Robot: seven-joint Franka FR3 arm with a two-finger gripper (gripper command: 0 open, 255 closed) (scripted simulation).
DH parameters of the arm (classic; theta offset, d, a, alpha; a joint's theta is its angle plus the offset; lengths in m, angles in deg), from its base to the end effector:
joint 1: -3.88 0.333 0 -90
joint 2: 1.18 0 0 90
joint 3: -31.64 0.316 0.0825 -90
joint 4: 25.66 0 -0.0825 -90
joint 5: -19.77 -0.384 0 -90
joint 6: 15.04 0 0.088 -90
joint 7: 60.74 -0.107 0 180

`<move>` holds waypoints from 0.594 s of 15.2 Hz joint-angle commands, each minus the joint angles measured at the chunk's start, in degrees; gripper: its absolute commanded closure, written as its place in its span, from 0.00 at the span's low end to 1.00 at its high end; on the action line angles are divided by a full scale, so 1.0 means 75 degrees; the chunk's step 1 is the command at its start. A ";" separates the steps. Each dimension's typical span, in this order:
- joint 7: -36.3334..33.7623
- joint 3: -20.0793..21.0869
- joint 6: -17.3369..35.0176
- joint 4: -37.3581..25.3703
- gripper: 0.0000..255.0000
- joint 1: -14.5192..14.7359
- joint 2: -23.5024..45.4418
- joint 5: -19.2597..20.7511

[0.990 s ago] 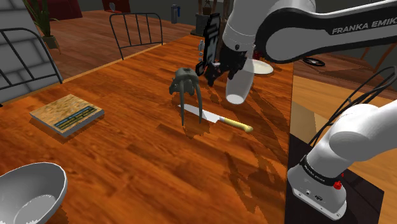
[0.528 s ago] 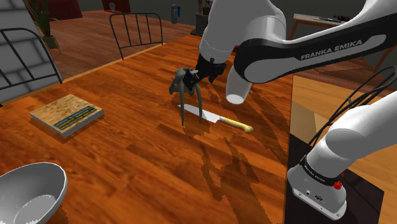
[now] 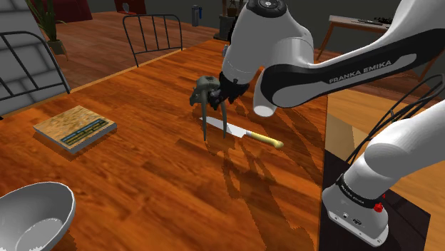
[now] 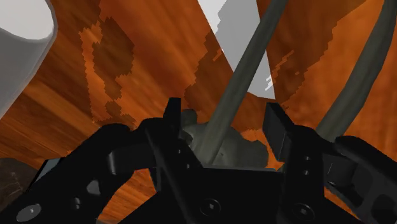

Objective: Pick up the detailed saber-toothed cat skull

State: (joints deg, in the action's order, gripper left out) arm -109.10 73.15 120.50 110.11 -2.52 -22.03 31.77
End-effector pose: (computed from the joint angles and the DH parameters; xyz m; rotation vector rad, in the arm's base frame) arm 0.3870 0.2863 0.4579 2.9239 -0.1474 0.6821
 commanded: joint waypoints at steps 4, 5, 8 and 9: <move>-0.0007 0.0001 0.0023 0.0029 1.00 0.0004 -0.0009 -0.0002; -0.0005 -0.0001 0.0023 0.0030 1.00 0.0005 -0.0011 -0.0003; -0.0006 0.0001 0.0021 0.0026 1.00 0.0003 -0.0008 -0.0001; -0.0035 0.0030 0.0023 -0.0010 1.00 -0.0023 0.0039 0.0033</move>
State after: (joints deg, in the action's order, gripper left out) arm -109.26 73.27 120.65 110.13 -2.57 -21.97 31.89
